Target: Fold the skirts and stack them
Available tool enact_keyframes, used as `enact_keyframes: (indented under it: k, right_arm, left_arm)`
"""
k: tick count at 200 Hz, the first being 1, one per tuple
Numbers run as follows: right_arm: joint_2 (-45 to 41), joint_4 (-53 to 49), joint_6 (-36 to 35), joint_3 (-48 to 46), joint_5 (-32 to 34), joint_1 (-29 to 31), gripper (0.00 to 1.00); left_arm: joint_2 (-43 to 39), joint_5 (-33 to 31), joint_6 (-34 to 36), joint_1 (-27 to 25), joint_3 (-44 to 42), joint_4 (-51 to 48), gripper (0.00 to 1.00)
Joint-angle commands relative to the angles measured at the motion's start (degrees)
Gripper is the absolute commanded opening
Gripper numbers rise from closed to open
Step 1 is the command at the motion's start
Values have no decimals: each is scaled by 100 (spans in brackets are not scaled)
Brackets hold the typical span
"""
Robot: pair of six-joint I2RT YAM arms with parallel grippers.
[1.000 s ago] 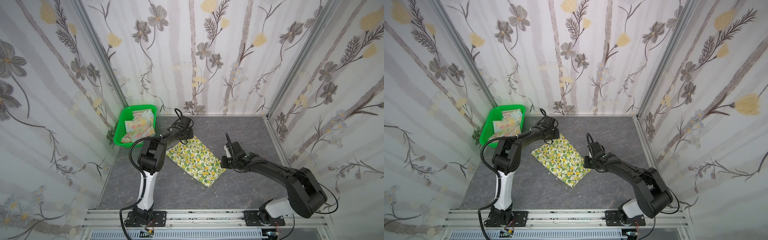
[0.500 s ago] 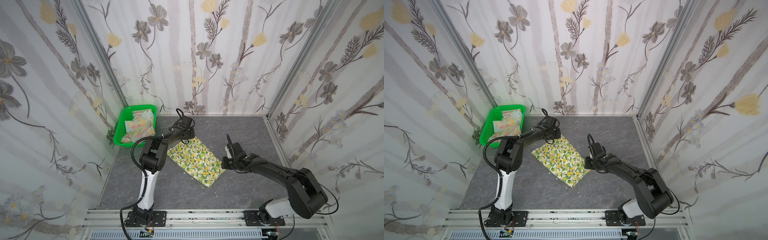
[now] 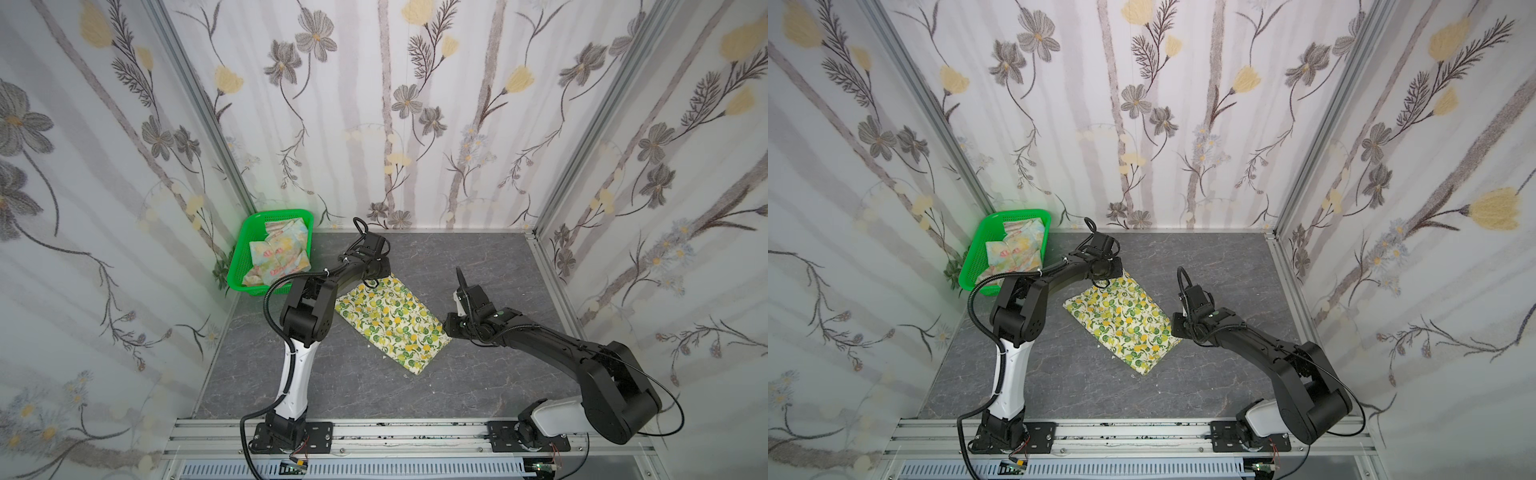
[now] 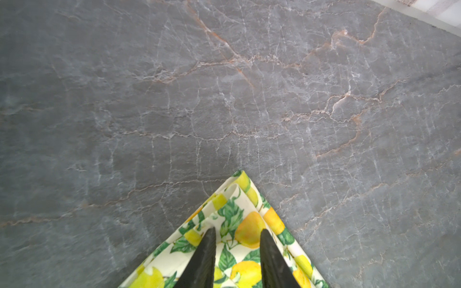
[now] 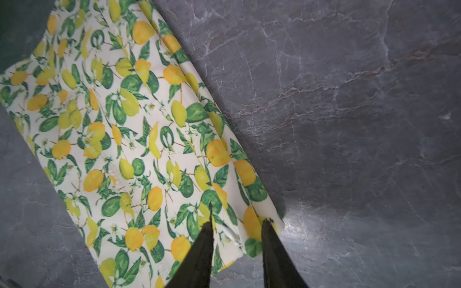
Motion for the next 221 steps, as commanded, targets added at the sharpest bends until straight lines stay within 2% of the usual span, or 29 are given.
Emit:
enact_keyframes:
  k: [1,25,64,94,135,205,221]
  right_arm:
    - [-213,-135,-27,97,175,6,35]
    - [-530,-259,-122,160,235,95,34]
    - [-374,328,176,-41,-474,212,0]
    - [-5,879,454,-426,-676,212,0]
    - [581,968,495,-390,-556,193,0]
    - [1324,796,264,-129,-259,-31,0]
    - [1487,706,98,204,-162,-98,0]
  left_arm:
    - [-65,-11,-41,-1,-3,95,32]
    - [-150,-30,-38,-1,-96,104,28]
    - [-97,14,-41,-1,-100,126,19]
    - [84,57,-13,7,112,139,17]
    - [227,43,-14,83,120,174,14]
    - [18,-55,-198,287,-565,270,13]
    - [-94,-65,-210,306,-764,304,13]
